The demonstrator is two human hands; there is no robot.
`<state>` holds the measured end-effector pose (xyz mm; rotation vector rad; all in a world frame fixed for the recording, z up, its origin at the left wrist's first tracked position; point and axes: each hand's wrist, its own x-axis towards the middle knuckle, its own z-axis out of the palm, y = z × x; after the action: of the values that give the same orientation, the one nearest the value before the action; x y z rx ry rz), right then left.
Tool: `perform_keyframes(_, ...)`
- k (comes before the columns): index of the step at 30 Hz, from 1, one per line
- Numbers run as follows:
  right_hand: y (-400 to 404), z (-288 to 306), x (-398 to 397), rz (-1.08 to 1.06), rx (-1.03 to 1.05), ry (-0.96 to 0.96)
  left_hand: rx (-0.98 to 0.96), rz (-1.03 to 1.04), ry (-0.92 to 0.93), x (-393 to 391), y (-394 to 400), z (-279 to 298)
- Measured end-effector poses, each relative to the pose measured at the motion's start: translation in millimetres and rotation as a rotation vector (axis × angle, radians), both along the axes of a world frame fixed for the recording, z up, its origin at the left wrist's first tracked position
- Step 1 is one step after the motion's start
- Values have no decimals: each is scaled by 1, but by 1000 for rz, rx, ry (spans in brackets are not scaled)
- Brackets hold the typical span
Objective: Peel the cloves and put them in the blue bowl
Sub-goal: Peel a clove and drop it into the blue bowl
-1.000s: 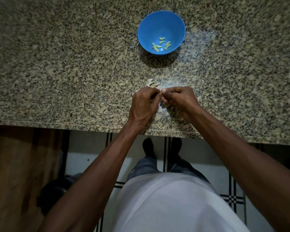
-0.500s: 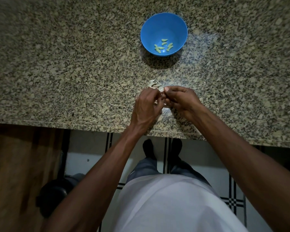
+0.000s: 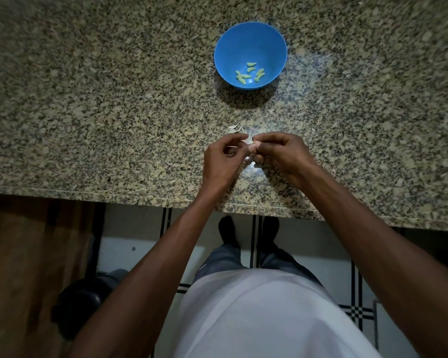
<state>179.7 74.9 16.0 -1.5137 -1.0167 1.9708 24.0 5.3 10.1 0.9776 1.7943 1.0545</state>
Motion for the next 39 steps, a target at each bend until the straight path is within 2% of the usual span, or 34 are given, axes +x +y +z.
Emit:
perform_keyframes(4,-2,-3,-1,42,97,-34,-4,39,-85,-1,3,-1)
perform_keyframes(10,-3,-6,-2,-22,-7,71,-8,135,-91,0,7,0)
perform_keyframes(17,5,-2,2,81,-43,64,64,56,148,-1,6,-1)
perform_keyframes(21,10,-2,2,139,51,5,19,50,123,0,7,3)
perform_keyframes(26,11,-4,0,260,323,-188,-125,167,-163,-5,8,2)
perform_keyframes(29,9,-4,-4,337,470,-334,-191,205,-135,-6,8,-4)
perform_keyframes(34,-3,-4,-10,302,747,-416,-258,259,-128,-8,12,-9)
perform_keyframes(39,-12,-4,-11,267,794,-414,-238,233,-149,-7,9,-3)
